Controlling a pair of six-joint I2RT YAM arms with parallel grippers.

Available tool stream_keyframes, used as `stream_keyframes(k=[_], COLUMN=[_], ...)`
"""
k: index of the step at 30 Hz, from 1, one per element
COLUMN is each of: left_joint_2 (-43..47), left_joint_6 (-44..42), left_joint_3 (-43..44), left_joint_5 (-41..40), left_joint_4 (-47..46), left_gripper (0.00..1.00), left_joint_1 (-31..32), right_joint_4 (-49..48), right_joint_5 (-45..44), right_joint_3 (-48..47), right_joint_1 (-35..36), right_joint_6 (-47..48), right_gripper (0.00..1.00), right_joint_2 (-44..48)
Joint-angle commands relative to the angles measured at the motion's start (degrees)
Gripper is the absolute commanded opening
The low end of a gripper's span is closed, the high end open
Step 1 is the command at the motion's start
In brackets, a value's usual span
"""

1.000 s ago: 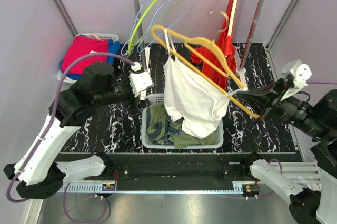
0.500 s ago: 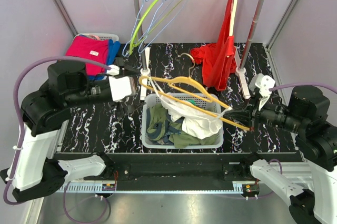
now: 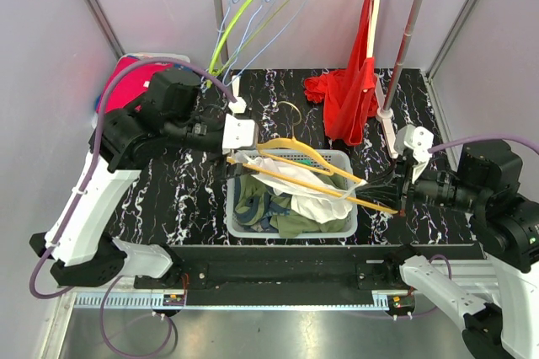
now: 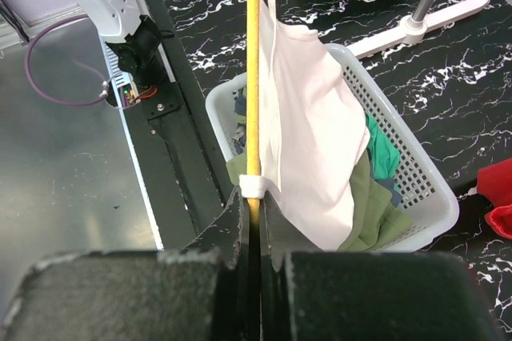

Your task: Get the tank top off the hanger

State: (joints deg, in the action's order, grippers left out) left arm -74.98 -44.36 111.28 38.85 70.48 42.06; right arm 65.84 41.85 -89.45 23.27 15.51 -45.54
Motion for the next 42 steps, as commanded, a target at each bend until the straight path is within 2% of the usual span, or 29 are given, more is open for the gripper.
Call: stream_keyframes(k=[1, 2, 3, 4, 6, 10, 12, 15, 16, 17, 18, 19, 20, 21, 22, 23, 28, 29, 30, 31, 32, 35, 38, 42], left_joint_2=[-0.3, -0.5, -0.5, -0.8, -1.1, -1.9, -2.3, -2.5, -2.5, -2.7, -3.0, -3.1, -3.2, -3.1, -3.1, -3.1, -2.7, -2.7, -2.6, -2.5, -2.5, -1.8, -1.0, 0.0], left_joint_6=[3.1, 3.2, 3.4, 3.7, 4.5, 4.5, 4.8, 5.0, 5.2, 5.5, 5.9, 5.9, 5.5, 5.3, 5.5, 5.5, 5.5, 5.6, 5.7, 5.8, 5.9, 6.0, 6.1, 6.6], left_joint_3=[3.4, 3.7, 3.8, 3.9, 4.2, 3.9, 3.8, 3.6, 3.6, 3.6, 3.5, 3.6, 3.5, 3.4, 3.4, 3.6, 3.9, 3.9, 3.9, 3.9, 3.8, 2.7, 1.0, -1.2], left_joint_5=[1.7, 2.0, 2.2, 2.3, 2.8, 3.6, 3.6, 4.0, 3.8, 3.5, 3.3, 3.2, 3.5, 3.7, 3.9, 3.9, 4.4, 4.4, 4.2, 3.4, 2.7, 0.4, -2.5, -6.7], left_joint_4=[-4.8, -4.8, -4.9, -5.1, -5.2, -5.3, -5.3, -5.3, -5.3, -5.4, -5.4, -5.4, -5.4, -5.4, -5.3, -5.3, -5.1, -4.9, -5.0, -5.1, -5.4, -6.1, -7.2, -9.0], left_gripper=[0.82, 0.71, 0.45, 0.35, 0.21, 0.20, 0.25, 0.48, 0.77, 0.90, 0.95, 0.94, 0.60, 0.39, 0.25, 0.00, 0.00, 0.00, 0.00, 0.00, 0.00, 0.00, 0.00, 0.00], left_joint_1=[0.1, 0.1, 0.2, 0.1, 0.1, 0.1, 0.1, 0.1, 0.1, 0.2, 0.1, 0.2, 0.1, 0.1, 0.1, 0.1, -0.1, -0.1, -0.1, -0.1, -0.1, -0.5, -0.8, -0.9], right_joint_4=[-3.4, -3.6, -3.8, -4.0, -5.3, -7.4, -7.7, -7.8, -8.0, -8.0, -8.0, -8.0, -8.0, -8.0, -7.9, -8.0, -9.8, -11.6, -12.8, -14.1, -17.0, -20.6, -22.9, -24.9], right_joint_5=[2.6, 2.6, 2.5, 2.4, 2.3, 2.9, 2.9, 3.3, 3.3, 3.3, 3.3, 3.2, 2.8, 2.5, 2.4, 2.0, -1.0, -4.0, -6.0, -8.2, -13.7, -22.6, -30.5, -33.9], right_joint_3=[-0.4, -0.3, -0.2, 0.0, 0.4, 0.7, 0.7, 0.8, 0.8, 0.8, 0.8, 0.7, 0.7, 0.7, 0.7, 0.7, 2.3, 2.9, 4.3, 5.2, 6.2, 9.3, 11.4, 13.9], right_joint_1=[0.4, 0.4, 0.4, 0.4, 0.4, 0.4, 0.4, 0.4, 0.4, 0.4, 0.4, 0.4, 0.4, 0.4, 0.5, 0.4, 0.4, 0.5, 0.4, 0.4, 0.4, 0.4, 0.4, 0.4], right_joint_6=[0.8, 0.8, 0.8, 0.7, 0.4, 0.1, 0.2, 0.8, 0.9, 1.0, 1.1, 1.4, 1.4, 1.5, 1.6, 1.6, 0.5, 0.1, -0.6, -2.3, -3.3, -5.5, -7.1, -9.3], right_gripper=[0.00, 0.00, 0.00, 0.00, 0.00, 0.00, 0.00, 0.00, 0.00, 0.00, 0.00, 0.00, 0.00, 0.00, 0.00, 0.00, 0.00, 0.02, 0.17, 0.23, 0.25, 0.34, 0.38, 0.45], right_joint_2=[0.8, 0.9, 1.0, 1.0, 1.2, 1.2, 1.0, 0.5, 0.4, 0.4, 0.3, 0.1, 0.2, 0.1, 0.3, 0.4, 0.8, 1.0, 1.3, 2.2, 2.7, 4.9, 8.1, 13.0])
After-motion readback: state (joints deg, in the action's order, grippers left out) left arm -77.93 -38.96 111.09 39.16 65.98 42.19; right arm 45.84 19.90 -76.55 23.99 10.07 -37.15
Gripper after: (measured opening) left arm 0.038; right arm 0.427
